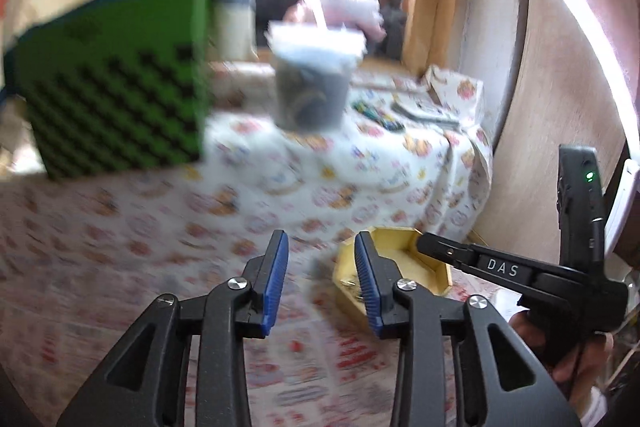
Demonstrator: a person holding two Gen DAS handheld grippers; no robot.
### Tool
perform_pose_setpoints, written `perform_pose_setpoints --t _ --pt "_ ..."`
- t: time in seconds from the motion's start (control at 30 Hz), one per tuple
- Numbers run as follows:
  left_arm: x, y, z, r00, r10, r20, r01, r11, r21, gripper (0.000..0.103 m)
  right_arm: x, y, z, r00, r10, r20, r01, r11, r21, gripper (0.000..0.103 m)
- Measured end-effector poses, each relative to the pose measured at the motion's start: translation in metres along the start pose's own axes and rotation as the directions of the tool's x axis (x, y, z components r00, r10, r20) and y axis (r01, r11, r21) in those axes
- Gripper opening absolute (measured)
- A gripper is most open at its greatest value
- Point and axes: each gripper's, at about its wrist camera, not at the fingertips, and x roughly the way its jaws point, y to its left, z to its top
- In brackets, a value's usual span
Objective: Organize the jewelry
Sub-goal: 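Open the left tool over the box while the right tool releases the keychain into it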
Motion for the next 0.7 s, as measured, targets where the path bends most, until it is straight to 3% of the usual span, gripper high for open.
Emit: perform_pose_setpoints --t 0.23,0.33,0.4,0.53,0.7 --pt "-0.043 0.038 -0.001 0.991 0.099 0.088 -0.098 0.995 -0.01 0.044 -0.004 0.03 -0.012 0.995 -0.077 0.067 0.086 0.987 -0.133 0.015" --pt "-0.058 0.053 -0.01 0.99 0.107 0.095 -0.106 0.994 -0.021 0.044 -0.003 0.042 -0.018 0.991 -0.104 0.088 0.12 0.974 -0.191 0.019" --pt "-0.066 0.062 -0.017 0.987 0.11 0.114 -0.106 0.994 -0.042 0.05 -0.003 0.049 -0.023 0.988 -0.119 0.103 0.139 0.965 -0.224 0.022" --pt "-0.064 0.079 -0.025 0.984 0.136 0.112 -0.128 0.989 -0.072 0.052 -0.004 0.061 -0.029 0.985 -0.127 0.12 0.156 0.95 -0.27 0.022" --pt "-0.045 0.093 -0.035 0.985 0.156 0.071 -0.149 0.984 -0.097 0.054 -0.007 0.068 -0.036 0.98 -0.13 0.148 0.17 0.938 -0.302 0.034"
